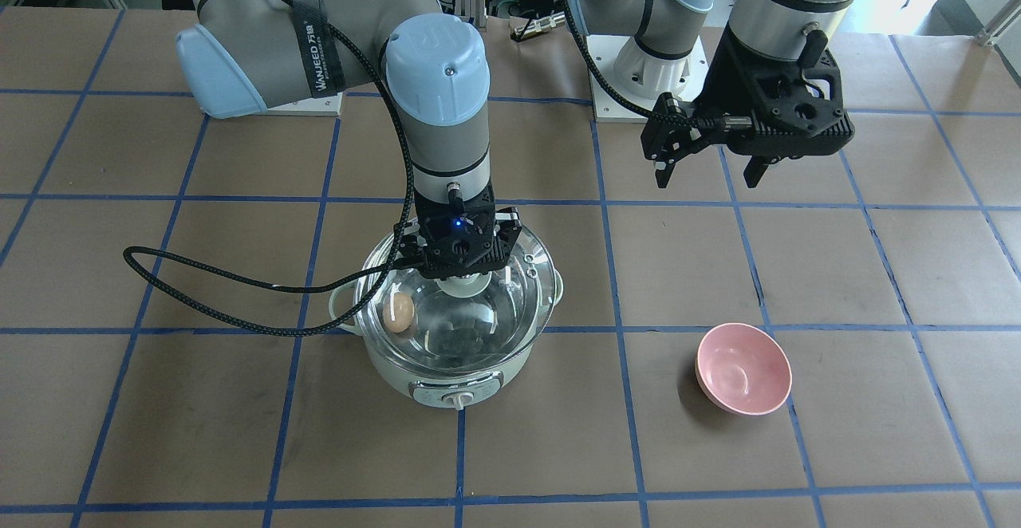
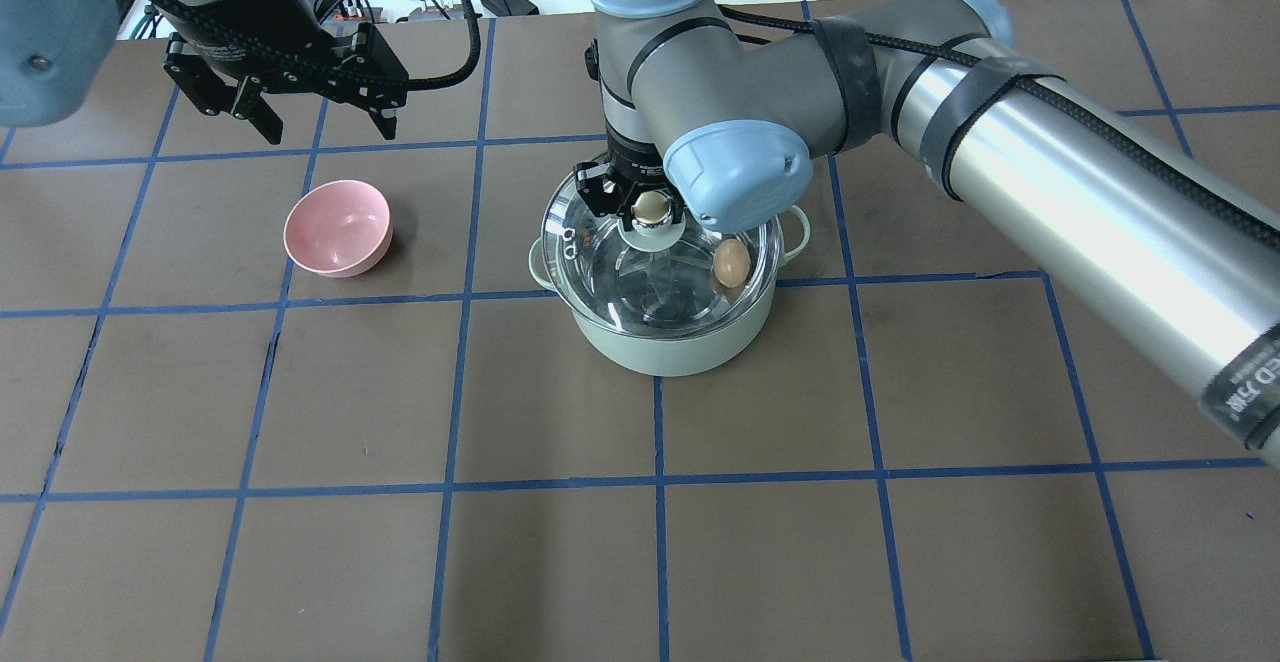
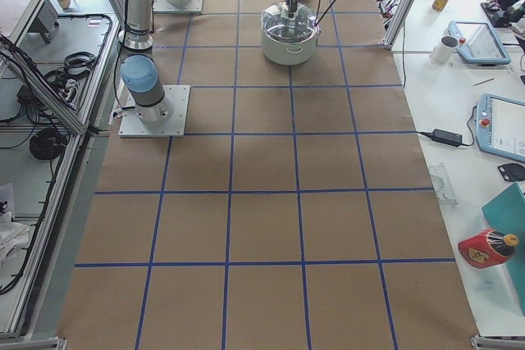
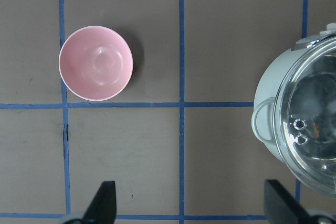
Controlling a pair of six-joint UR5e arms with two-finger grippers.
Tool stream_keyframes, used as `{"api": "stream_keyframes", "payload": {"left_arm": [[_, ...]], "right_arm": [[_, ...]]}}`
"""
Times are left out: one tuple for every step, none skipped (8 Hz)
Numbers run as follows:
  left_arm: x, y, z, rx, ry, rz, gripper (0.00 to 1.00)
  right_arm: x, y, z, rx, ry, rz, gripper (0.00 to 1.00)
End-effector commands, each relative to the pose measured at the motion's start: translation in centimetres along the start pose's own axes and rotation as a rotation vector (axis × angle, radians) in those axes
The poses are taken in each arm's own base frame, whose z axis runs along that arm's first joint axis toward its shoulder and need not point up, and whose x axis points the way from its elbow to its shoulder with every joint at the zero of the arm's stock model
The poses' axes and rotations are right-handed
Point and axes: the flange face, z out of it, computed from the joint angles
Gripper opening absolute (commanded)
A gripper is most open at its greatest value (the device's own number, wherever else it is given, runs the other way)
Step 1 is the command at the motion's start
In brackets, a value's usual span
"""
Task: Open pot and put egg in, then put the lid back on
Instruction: 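Raise the left gripper away while the right gripper carries the lid over the pot, then lower the glass lid onto the pot with the right gripper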
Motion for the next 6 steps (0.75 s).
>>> {"api": "stream_keyframes", "payload": {"left_arm": [[0.17,0.05,0.04,0.0,0.004,-0.001,1.0],[0.25,0.1,0.18,-0.003,0.004,0.0,1.0],[0.25,0.12,0.26,-0.004,0.004,0.0,1.0],[0.26,0.14,0.33,-0.006,0.004,0.001,1.0],[0.25,0.18,0.25,-0.004,0.004,-0.001,1.0],[0.33,0.22,0.32,-0.006,0.004,0.0,1.0]], "right_arm": [[0.31,-0.09,0.49,-0.007,0.006,0.002,0.0],[0.57,-0.27,0.41,-0.004,0.005,0.006,0.0],[0.72,-0.44,0.1,0.002,0.004,0.008,0.0],[0.82,-0.45,0.16,0.001,0.004,0.011,0.0],[0.82,-0.47,0.26,0.0,0.005,0.009,0.0],[1.29,-0.7,0.09,0.003,0.007,-0.008,0.0]]}}
